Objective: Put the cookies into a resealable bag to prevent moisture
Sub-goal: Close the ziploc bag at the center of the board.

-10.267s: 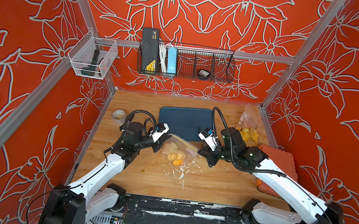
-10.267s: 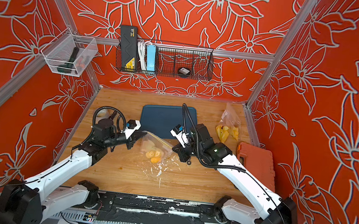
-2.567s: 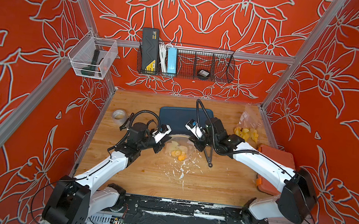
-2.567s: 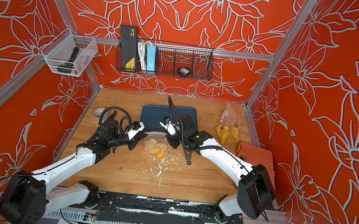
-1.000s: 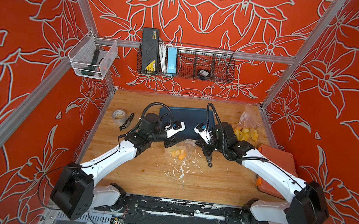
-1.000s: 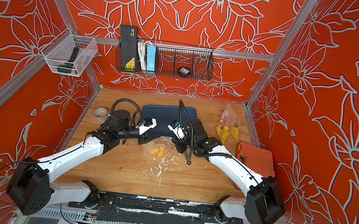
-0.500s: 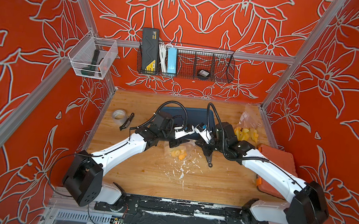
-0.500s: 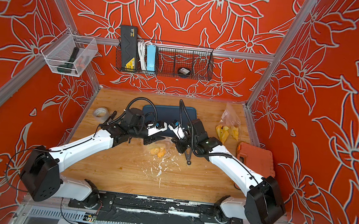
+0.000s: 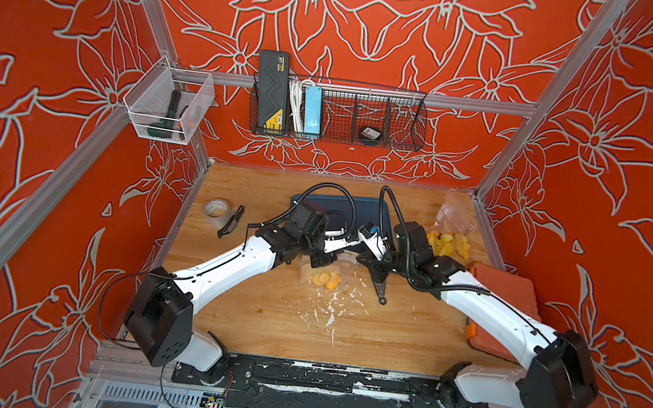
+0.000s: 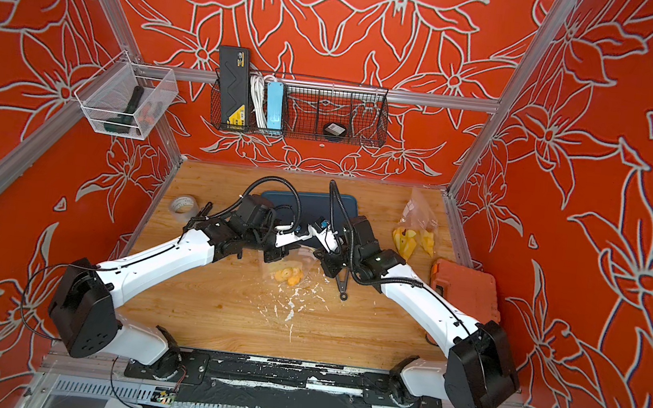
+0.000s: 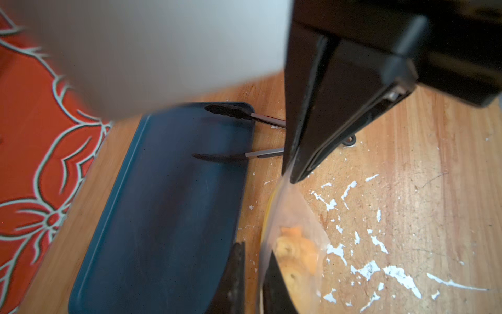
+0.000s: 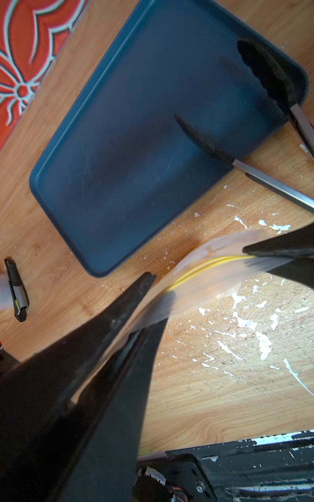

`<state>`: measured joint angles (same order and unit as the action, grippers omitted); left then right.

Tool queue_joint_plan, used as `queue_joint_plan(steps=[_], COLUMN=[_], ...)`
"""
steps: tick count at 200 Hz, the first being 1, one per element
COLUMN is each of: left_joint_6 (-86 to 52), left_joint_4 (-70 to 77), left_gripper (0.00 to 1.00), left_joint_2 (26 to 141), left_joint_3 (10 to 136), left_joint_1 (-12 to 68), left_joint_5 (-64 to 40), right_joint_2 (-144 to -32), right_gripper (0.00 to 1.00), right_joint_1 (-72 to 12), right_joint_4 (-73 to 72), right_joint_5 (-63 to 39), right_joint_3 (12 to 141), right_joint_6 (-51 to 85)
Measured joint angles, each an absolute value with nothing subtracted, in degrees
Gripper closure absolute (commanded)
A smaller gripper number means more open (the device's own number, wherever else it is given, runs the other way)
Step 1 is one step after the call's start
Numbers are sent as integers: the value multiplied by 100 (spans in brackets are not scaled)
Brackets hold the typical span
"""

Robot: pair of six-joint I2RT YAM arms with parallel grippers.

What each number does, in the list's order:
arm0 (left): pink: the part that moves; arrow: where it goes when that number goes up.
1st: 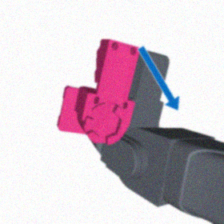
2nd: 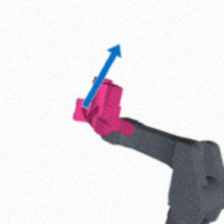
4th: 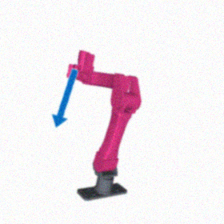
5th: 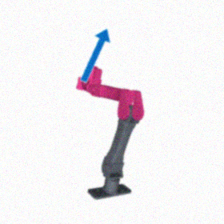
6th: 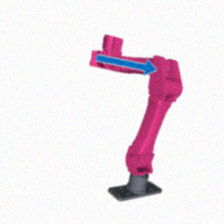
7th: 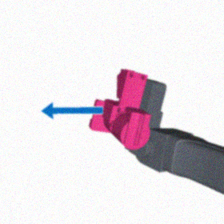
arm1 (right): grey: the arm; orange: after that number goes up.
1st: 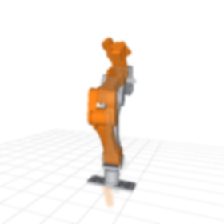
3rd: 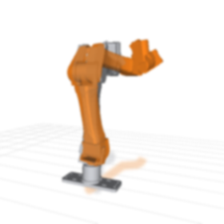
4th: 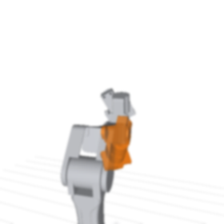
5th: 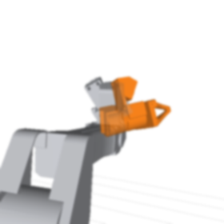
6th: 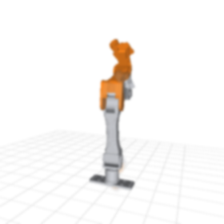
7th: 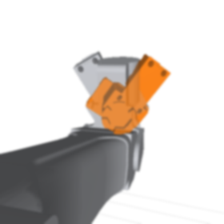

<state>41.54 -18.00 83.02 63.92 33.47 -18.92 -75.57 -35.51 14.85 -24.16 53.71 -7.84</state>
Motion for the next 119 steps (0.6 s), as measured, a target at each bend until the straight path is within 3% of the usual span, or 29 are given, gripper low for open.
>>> queue_joint_plan(steps=[17,119], left_joint_6=[4174,4261], left_joint_4=[-1885,-1946], left_gripper=[99,100], left_joint_2=[8302,7950], left_joint_3=[6399,6184], left_joint_1=[3356,3420], left_joint_5=[-1820,-1109], right_joint_2=[-7557,-7461], right_gripper=[100,100], right_joint_1=[-3548,-3339], right_joint_4=[1446,1201], right_joint_5=[-2408,-2248], right_joint_3=[5345,5229], right_joint_6=[-753,-541])
